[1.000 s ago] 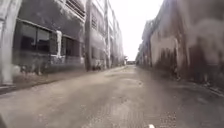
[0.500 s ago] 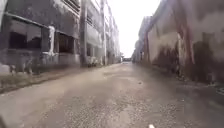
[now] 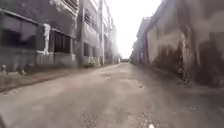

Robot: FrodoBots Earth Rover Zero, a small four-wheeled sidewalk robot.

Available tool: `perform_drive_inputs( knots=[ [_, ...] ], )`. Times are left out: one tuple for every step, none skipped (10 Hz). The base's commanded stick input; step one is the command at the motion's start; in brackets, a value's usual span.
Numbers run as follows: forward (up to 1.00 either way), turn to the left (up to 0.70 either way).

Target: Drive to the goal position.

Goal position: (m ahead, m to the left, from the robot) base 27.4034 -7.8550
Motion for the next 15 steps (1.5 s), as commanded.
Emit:
perform_drive_inputs(
  knots=[
    [0.50,0.00],
    [0.50,0.00],
    [0.50,-0.31],
    [0.50,-0.45],
    [0.50,-0.27],
    [0.50,0.00],
    [0.50,0.00],
    [0.50,0.00],
    [0.50,0.00],
    [0.50,0.00],
    [0.50,0.00],
    [0.50,0.00],
    [0.50,-0.19],
    [0.50,-0.48],
    [0.50,-0.50]
  ],
)
